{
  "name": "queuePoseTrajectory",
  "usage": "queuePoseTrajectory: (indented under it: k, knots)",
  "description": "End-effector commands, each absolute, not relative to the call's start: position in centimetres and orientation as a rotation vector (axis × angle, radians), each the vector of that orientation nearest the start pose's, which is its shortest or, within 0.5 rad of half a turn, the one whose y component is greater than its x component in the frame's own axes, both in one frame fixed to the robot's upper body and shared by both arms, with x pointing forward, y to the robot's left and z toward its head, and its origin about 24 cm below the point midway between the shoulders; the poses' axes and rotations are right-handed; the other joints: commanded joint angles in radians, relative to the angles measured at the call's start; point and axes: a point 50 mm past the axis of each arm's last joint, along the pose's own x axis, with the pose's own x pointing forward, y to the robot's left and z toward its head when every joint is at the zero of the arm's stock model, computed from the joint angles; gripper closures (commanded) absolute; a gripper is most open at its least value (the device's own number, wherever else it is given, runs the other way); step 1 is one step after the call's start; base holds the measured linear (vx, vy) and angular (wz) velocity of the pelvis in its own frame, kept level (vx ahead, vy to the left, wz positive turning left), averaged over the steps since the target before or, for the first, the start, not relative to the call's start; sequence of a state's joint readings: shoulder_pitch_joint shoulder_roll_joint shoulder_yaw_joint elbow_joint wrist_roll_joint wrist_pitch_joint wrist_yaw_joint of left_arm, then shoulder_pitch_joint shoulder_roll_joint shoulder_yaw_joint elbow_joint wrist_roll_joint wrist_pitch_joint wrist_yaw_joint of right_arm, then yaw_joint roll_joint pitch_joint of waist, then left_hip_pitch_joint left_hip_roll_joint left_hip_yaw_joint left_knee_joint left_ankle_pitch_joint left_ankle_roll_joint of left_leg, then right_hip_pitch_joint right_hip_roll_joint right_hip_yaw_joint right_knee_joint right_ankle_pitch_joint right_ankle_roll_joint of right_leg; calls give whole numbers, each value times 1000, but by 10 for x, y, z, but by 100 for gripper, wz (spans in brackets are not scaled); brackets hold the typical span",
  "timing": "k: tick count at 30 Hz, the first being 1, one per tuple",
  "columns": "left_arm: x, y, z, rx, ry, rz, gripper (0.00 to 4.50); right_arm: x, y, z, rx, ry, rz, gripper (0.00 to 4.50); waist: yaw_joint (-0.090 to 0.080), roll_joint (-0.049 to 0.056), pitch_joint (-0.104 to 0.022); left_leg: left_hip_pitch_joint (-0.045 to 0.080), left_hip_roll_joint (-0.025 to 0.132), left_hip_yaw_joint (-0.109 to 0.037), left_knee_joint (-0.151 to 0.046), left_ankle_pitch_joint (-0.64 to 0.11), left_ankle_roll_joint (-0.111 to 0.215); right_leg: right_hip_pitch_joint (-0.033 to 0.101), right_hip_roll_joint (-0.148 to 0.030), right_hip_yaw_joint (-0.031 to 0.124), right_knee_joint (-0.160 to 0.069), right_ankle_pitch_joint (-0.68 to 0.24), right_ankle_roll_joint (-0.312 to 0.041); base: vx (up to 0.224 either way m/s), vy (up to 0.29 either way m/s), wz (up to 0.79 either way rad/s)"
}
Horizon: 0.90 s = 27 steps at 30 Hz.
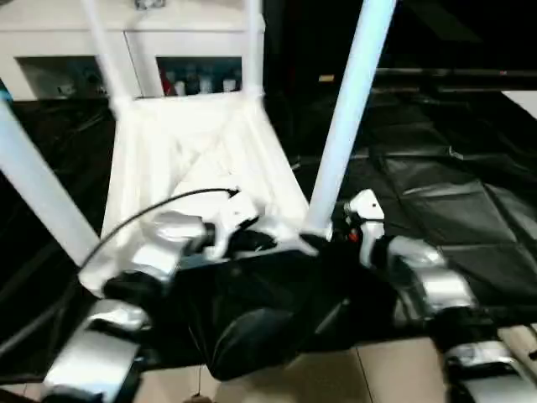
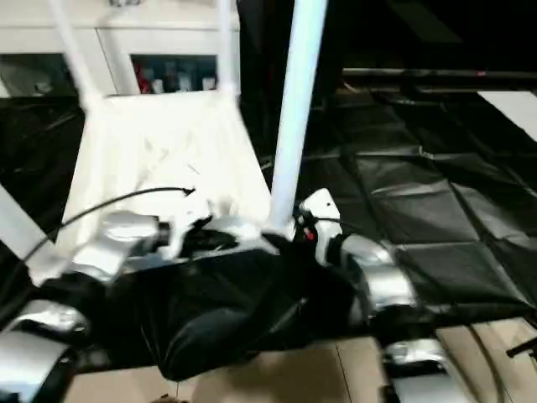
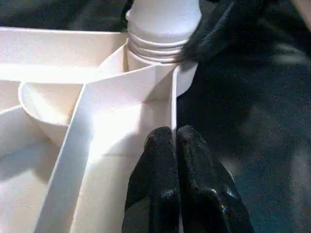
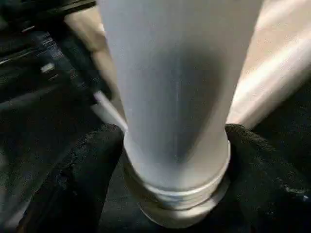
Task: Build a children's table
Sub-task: Rotate leg to tighten
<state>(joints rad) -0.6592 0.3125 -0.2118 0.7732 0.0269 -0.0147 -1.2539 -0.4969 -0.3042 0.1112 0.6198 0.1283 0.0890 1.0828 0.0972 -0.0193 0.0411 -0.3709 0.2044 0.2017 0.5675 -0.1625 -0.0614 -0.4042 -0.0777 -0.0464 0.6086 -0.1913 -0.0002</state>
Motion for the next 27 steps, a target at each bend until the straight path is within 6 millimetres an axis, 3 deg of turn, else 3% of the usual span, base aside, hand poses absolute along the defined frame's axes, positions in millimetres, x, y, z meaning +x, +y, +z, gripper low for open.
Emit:
queuePoseTrajectory:
  k: [1,4,6,9,15,18,20,25,26,27]
  knots:
    - [319,125,51,320,411,-1457,450,306,-140,36,-99,354,1227,100,4,-6,-57,13,34,-10,-54,-199,63,44,-60,36,-63,-90,-247,0,0,0]
    - [317,133,52,324,430,-1489,450,309,-145,38,-117,361,1228,100,7,-4,-55,14,35,-9,-56,-210,57,41,-60,35,-64,-107,-253,0,0,0]
    - [317,134,53,323,428,-1493,450,311,-144,40,-113,355,1228,100,8,-5,-53,16,36,-10,-59,-237,37,41,-62,36,-68,-150,-247,0,0,0]
    - [317,132,53,314,414,-1486,450,310,-139,40,-90,343,1238,135,10,-7,-53,18,36,-12,-60,-246,24,42,-64,37,-69,-170,-237,0,0,0]
    - [322,125,51,302,375,-1393,450,304,-131,32,-60,344,1228,172,10,-10,-53,16,35,-10,-58,-225,33,42,-62,37,-67,-142,-240,0,0,0]
    - [333,116,51,285,353,-1253,450,310,-128,22,-50,351,1045,179,7,-15,-47,18,32,-14,-63,-272,7,39,-66,39,-79,-262,-207,0,0,0]
    - [336,113,51,278,349,-1213,450,313,-127,18,-33,356,972,179,3,-13,-46,22,30,-18,-66,-302,-7,36,-70,40,-88,-343,-181,0,0,0]
    - [344,84,49,230,323,-1085,450,321,-117,4,78,379,651,180,-13,-12,-47,23,28,-19,-68,-311,-16,31,-65,43,-92,-341,-172,0,0,0]
    - [346,69,49,217,317,-1045,450,323,-107,1,119,392,576,180,-12,-7,-47,22,27,-19,-67,-303,-16,32,-65,44,-90,-328,-173,0,0,0]
    - [346,64,49,213,314,-1032,450,323,-102,0,131,397,554,180,-14,-9,-48,24,28,-18,-67,-301,-15,31,-64,44,-91,-320,-174,0,0,0]
